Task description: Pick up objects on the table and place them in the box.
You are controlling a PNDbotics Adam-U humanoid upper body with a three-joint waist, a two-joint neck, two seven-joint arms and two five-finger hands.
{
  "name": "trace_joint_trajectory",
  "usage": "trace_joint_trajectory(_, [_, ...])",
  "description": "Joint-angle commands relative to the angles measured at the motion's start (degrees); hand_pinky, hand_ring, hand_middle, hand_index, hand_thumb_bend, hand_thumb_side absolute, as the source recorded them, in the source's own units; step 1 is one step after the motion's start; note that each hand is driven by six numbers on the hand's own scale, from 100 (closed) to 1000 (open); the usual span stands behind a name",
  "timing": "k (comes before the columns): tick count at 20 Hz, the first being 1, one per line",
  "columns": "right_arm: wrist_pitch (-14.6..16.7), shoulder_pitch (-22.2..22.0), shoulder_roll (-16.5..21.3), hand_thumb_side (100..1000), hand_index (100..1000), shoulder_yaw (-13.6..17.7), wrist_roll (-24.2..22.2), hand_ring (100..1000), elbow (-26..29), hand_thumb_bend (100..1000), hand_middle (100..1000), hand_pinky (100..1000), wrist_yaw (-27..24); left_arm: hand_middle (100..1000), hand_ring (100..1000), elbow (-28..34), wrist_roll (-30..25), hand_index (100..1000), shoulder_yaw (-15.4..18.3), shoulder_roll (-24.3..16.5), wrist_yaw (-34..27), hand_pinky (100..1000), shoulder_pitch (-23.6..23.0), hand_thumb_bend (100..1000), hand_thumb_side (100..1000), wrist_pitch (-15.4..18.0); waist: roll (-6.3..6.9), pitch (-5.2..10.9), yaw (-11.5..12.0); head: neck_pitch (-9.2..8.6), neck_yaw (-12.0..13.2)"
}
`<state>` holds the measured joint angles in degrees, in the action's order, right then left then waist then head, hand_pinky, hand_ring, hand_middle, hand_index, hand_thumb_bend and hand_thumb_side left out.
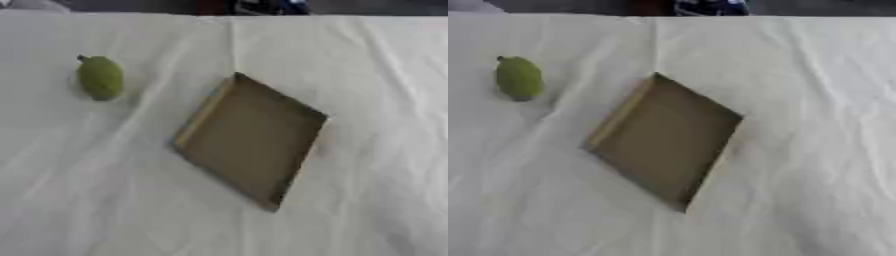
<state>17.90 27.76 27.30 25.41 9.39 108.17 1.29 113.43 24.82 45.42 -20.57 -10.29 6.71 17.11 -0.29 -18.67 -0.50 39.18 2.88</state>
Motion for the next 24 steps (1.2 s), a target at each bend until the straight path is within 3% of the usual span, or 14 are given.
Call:
trace_joint_trajectory(1, [0.1, 0.6, 1.8, 271, 755, 0.3, -0.1, 640, 0.7, 100, 633, 723, -0.3, 593, 563, 1.2, -0.4, 751, 0.3, -1.8, 0.5, 742, -0.1, 100, 625, 0.0, 0.08, 1.07, 0.0, -0.57, 0.1])
trace_joint_trajectory(6, [0.1, 0.7, 1.8, 272, 755, 0.2, -0.3, 640, 0.7, 100, 633, 723, -0.4, 628, 581, -1.4, -4.2, 779, -2.1, -5.2, 3.4, 762, -0.3, 100, 542, 1.0, 0.21, 1.1, -0.1, -0.46, 0.3])
trace_joint_trajectory(12, [0.1, 0.8, 1.7, 271, 755, -0.1, -0.7, 640, 0.6, 100, 633, 723, -0.6, 743, 657, -10.4, -16.0, 863, -8.0, -14.3, 15.4, 826, 2.9, 100, 443, 4.1, 0.33, 1.47, -0.6, -0.21, 0.9])
trace_joint_trajectory(18, [0.2, 0.9, 1.5, 271, 755, -0.6, -1.1, 641, 0.6, 100, 633, 724, -0.9, 777, 695, -21.8, -23.8, 908, -17.8, -24.0, 24.2, 845, 6.9, 100, 388, 12.1, 0.55, 1.78, -1.3, -0.03, 1.6])
trace_joint_trajectory(24, [0.3, 1.1, 1.4, 272, 755, -0.9, -1.6, 641, 0.4, 100, 633, 725, -1.3, 801, 735, -30.6, -26.7, 927, -26.3, -30.0, 30.2, 864, 9.8, 100, 378, 18.6, 0.81, 1.86, -2.0, 0.16, 2.0])
